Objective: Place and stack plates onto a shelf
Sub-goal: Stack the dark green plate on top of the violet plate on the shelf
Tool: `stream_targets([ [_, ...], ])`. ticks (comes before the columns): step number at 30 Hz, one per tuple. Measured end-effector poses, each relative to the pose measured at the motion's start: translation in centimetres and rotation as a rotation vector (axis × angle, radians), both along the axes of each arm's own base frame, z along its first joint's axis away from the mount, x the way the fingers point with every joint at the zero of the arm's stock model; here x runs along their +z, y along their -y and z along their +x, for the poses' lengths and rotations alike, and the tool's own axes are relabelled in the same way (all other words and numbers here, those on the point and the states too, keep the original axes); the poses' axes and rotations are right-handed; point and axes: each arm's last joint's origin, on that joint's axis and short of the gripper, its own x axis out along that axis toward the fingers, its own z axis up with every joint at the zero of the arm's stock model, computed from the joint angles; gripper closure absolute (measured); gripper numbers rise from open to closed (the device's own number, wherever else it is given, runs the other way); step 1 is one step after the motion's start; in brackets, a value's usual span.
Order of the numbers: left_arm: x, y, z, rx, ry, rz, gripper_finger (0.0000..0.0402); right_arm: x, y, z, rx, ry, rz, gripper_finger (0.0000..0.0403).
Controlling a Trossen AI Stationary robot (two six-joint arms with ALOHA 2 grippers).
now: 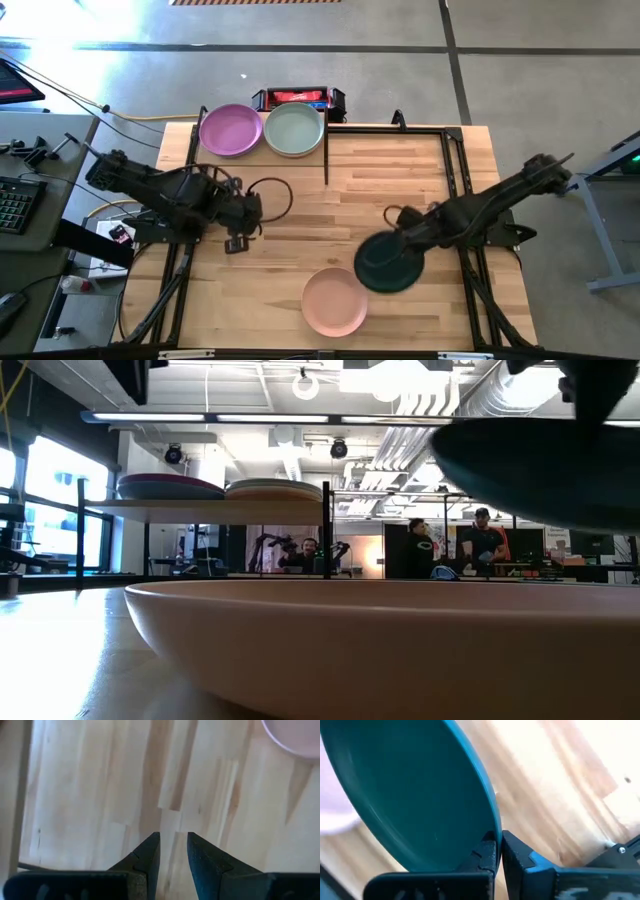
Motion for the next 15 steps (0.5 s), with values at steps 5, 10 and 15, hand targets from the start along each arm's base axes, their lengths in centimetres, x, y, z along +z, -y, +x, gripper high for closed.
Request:
stream_targets([
  [5,0.1,-1.6,0.6,0.052,0.02,0.011,0.0314,0.8,1.7,0.0,-0.177,0.082,-0.045,0.0403],
  [10,0.1,-3.2,0.9,0.108,0.025,0.044,0.0314,0.9,3.0,0.6,-0.253,0.122,-0.071,0.0403],
  [15,0.1,-4.2,1.0,0.098,0.011,0.056,0.0314,1.0,4.1,1.5,-0.294,0.186,-0.09,0.0403],
])
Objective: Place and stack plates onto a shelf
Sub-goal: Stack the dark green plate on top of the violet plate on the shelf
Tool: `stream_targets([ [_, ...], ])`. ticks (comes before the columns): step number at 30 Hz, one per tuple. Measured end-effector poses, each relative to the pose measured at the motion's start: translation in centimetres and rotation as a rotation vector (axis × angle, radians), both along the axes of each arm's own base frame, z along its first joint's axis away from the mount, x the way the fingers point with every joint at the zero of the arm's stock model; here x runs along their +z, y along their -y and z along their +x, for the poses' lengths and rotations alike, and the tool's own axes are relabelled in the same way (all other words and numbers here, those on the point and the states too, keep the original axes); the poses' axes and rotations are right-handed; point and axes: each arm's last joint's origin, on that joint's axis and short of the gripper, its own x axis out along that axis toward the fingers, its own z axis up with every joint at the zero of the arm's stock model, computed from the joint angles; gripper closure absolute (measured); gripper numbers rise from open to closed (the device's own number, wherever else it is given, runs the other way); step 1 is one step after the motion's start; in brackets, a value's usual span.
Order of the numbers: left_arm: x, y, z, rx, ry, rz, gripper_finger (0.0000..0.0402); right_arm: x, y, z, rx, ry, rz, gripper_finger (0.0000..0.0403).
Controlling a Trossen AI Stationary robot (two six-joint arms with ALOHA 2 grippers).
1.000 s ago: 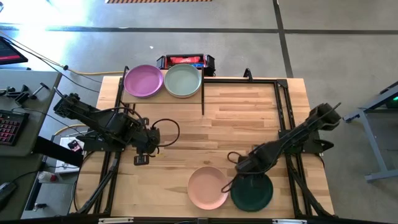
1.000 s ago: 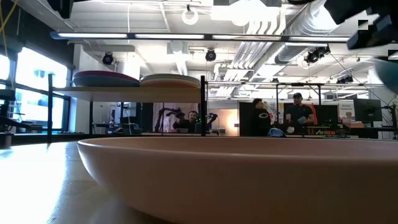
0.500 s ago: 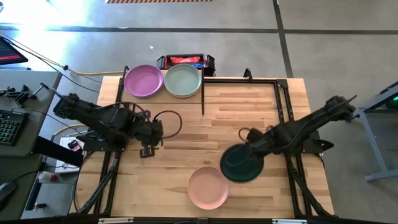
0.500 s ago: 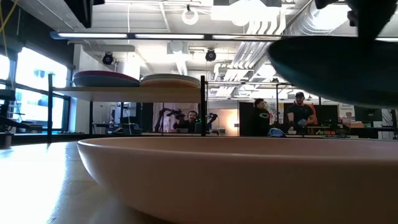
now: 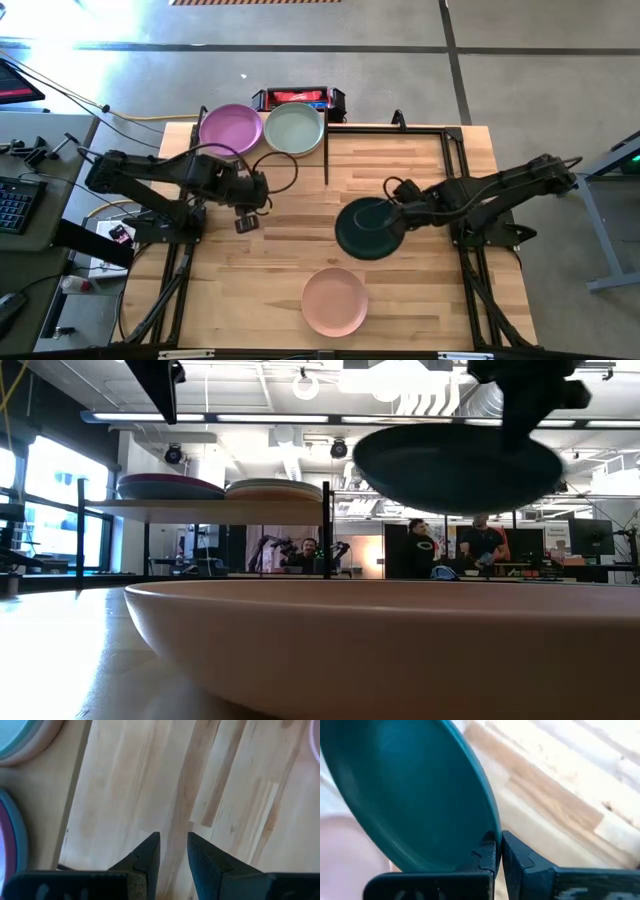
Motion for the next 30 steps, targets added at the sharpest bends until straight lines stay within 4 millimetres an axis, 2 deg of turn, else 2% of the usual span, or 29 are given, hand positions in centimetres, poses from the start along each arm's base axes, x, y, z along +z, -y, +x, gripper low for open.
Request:
stream_targets([
  [9,0.1,-2.6,0.4,0.075,0.023,-0.038,0.0279,0.5,2.6,1.6,-0.102,0.129,-0.084,0.0403],
  [14,0.6,-4.6,1.6,0.137,0.17,-0.023,0.0266,0.7,4.6,2.2,-0.145,0.173,-0.126,0.0403],
  [21,1.5,-6.9,3.0,0.111,0.338,0.036,0.027,1.5,7.3,2.4,-0.158,0.218,-0.174,0.0403],
  [30,3.1,-8.5,4.4,0.026,0.546,0.103,0.027,3.5,9.7,2.2,-0.148,0.366,-0.258,0.0403],
])
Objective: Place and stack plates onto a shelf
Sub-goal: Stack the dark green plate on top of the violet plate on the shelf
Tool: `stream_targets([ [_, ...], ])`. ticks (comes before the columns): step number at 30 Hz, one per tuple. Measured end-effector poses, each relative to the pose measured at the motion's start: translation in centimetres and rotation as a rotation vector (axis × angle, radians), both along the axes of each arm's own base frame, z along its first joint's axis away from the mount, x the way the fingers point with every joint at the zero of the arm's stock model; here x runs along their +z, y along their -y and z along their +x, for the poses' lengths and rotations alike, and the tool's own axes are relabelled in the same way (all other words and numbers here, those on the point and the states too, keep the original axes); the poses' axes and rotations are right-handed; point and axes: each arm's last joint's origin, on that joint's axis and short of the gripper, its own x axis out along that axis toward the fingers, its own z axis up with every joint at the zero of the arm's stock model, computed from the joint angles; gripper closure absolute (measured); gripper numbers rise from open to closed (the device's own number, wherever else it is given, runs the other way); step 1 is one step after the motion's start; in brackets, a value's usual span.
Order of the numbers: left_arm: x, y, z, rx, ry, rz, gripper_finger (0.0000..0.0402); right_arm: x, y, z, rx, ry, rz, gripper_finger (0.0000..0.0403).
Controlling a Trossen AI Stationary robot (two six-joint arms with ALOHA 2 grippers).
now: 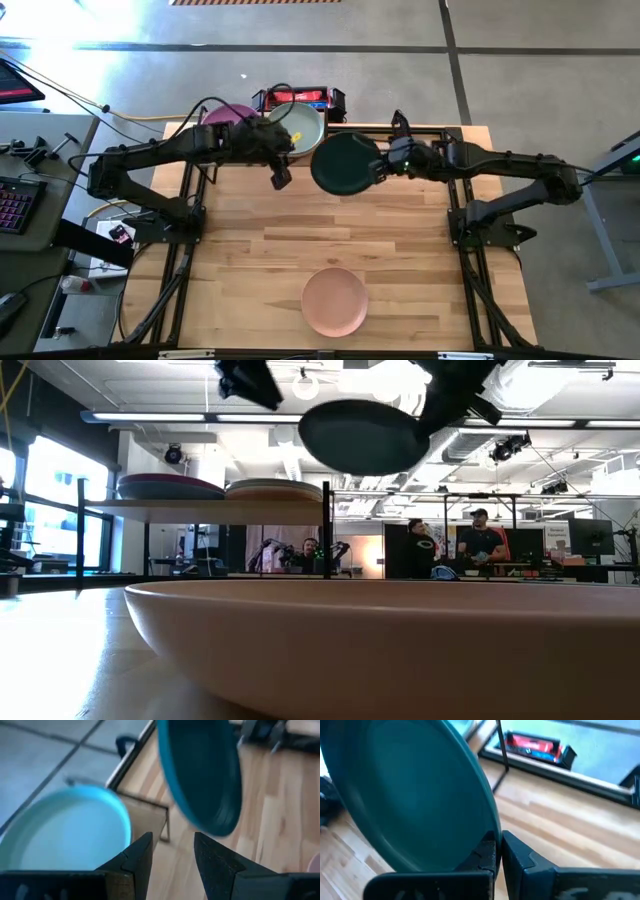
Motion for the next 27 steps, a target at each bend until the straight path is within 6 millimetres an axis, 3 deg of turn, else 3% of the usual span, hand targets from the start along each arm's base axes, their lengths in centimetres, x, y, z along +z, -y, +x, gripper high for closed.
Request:
stream_targets([
  [10,1.1,-1.2,0.5,0.026,0.15,-0.001,0.027,1.2,1.9,0.3,0.023,0.077,-0.105,0.0403],
  [27,0.5,-3.6,0.7,0.082,0.156,-0.032,0.027,1.9,3.0,0.5,0.0,0.149,-0.139,0.0403],
])
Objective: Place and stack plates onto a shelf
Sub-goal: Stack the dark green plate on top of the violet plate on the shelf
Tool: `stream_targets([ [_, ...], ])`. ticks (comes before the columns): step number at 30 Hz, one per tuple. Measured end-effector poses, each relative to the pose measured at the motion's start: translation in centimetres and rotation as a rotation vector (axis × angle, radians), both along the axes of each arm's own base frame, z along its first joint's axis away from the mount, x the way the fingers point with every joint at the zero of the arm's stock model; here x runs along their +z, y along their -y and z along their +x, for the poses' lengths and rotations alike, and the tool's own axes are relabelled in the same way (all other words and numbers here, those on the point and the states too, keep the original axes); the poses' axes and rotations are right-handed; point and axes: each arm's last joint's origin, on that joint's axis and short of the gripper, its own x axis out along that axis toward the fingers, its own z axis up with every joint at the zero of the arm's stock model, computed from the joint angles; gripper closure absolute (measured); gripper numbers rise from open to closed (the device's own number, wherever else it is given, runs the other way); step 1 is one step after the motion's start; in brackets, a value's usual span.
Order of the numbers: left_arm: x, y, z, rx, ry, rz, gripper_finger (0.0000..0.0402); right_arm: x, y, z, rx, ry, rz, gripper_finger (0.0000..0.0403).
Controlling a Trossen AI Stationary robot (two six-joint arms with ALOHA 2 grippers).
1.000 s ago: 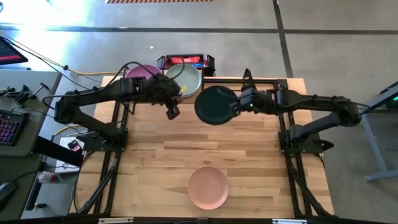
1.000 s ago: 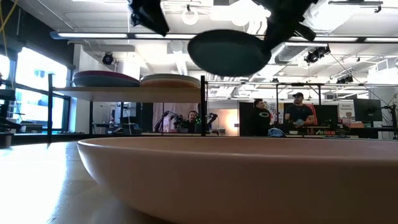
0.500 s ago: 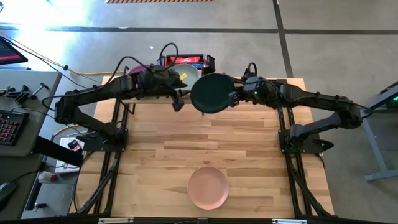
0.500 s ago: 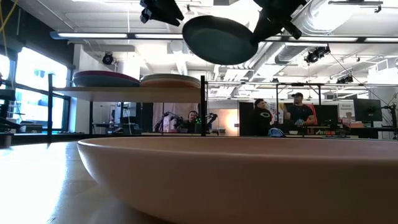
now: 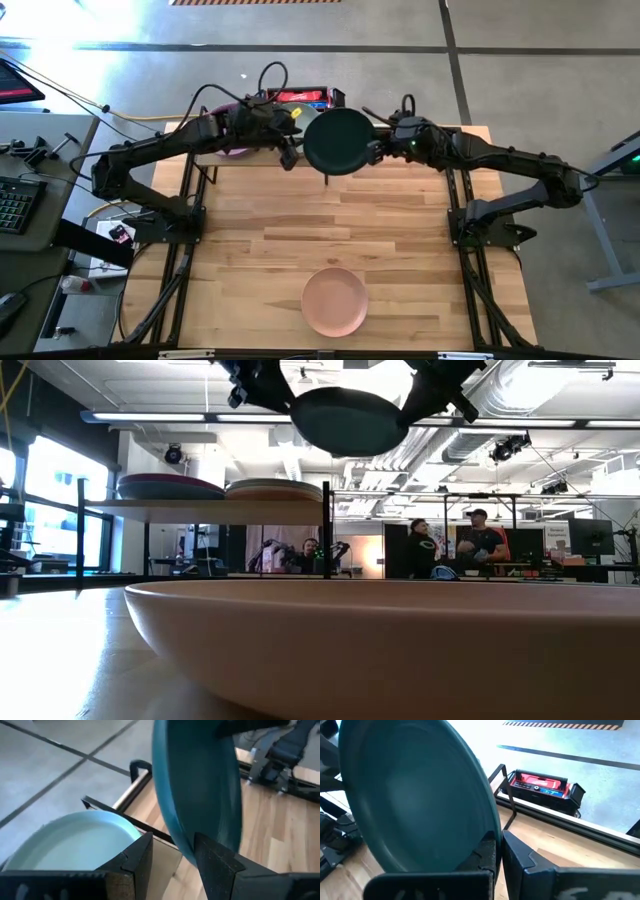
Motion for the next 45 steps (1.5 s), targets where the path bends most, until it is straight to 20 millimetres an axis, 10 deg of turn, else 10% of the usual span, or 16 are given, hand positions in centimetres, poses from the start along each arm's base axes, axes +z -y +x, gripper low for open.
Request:
stream_targets([
  [19,-1.4,-1.2,1.6,-0.023,-0.017,0.006,0.0275,0.6,0.6,0.2,0.032,0.062,-0.013,0.0403],
  [38,-1.2,-1.5,1.5,0.036,-0.02,0.036,0.038,0.4,0.5,0.2,0.088,0.023,-0.03,0.0401],
  [45,-1.2,-1.6,1.4,0.036,-0.024,0.039,0.038,0.5,0.6,0.2,0.102,0.015,-0.048,0.0349],
])
